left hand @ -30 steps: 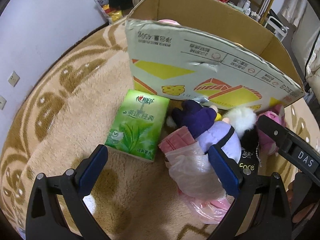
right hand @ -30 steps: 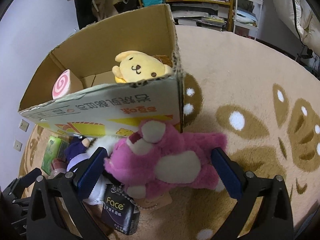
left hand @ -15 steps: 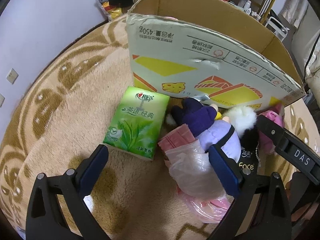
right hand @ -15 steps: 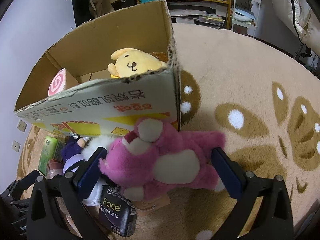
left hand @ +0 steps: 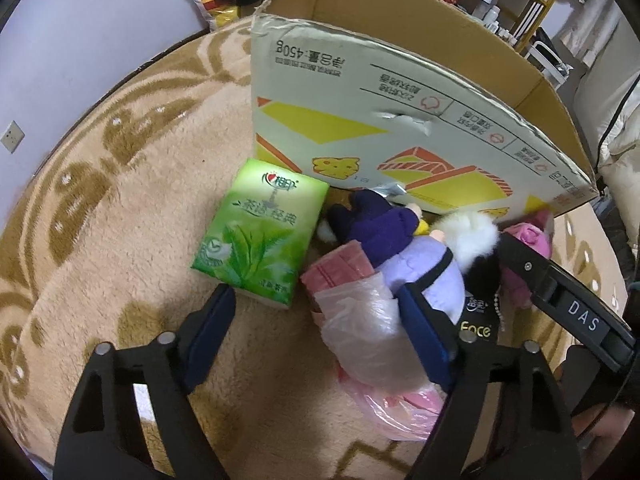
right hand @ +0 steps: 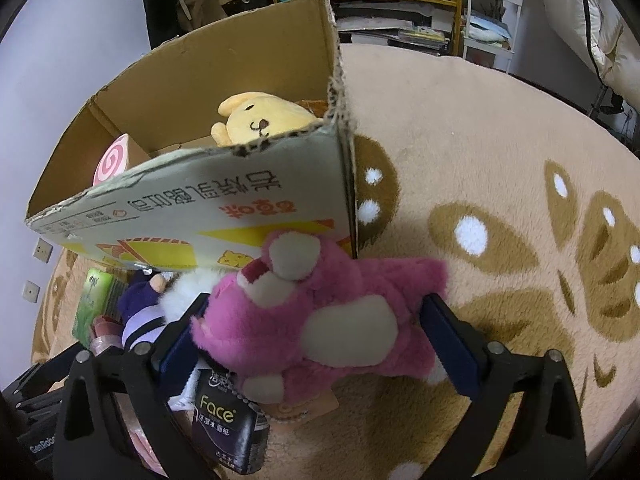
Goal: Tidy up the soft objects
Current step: 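Grasp the pink plastic-wrapped item with the left tool while the right tool grasps the pink bear plush, then lift the pink wrapped item with the left tool while the right tool lifts the pink bear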
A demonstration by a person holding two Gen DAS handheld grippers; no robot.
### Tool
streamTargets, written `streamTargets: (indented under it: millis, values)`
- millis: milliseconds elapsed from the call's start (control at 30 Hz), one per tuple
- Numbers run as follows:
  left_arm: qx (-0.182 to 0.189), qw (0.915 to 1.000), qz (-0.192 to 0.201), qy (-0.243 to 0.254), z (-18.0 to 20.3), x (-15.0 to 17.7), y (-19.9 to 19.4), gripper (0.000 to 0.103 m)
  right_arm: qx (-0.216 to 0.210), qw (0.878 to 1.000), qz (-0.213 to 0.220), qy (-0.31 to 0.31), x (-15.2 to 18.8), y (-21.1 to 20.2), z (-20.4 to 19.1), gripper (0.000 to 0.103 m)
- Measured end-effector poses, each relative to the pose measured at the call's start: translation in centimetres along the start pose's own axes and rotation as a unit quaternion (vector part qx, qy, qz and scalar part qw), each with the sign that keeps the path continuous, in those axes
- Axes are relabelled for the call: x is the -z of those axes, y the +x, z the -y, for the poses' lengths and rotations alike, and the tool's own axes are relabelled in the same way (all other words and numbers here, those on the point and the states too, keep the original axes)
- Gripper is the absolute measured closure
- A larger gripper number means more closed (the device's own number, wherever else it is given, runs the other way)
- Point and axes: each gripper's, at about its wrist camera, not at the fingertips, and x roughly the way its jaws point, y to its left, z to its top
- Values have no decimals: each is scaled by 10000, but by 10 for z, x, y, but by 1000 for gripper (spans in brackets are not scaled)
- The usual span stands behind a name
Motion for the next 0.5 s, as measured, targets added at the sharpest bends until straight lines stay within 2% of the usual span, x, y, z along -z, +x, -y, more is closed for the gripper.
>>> streamTargets:
  millis: [67,200,267,433,500]
  values:
    - [6,10000,8,17,0,2,-1,24,-69,9999,-61,44,1,0,2,3]
    - [131,9999,-4,22,1,4,-3,36,-83,9999,-93,-17,4,-3,3,7]
    - [180,9998,7,50,3,6,-5,43,-60,9999,-106,-99,5,-5,2,9]
    - [265,9994,60,235,10,8,-10,73,-67,9997,-108,-185,10,-12,1,12]
    - [84,9993,112,354,13,11,-12,77,-73,9997,-89,-201,11,-15,0,13]
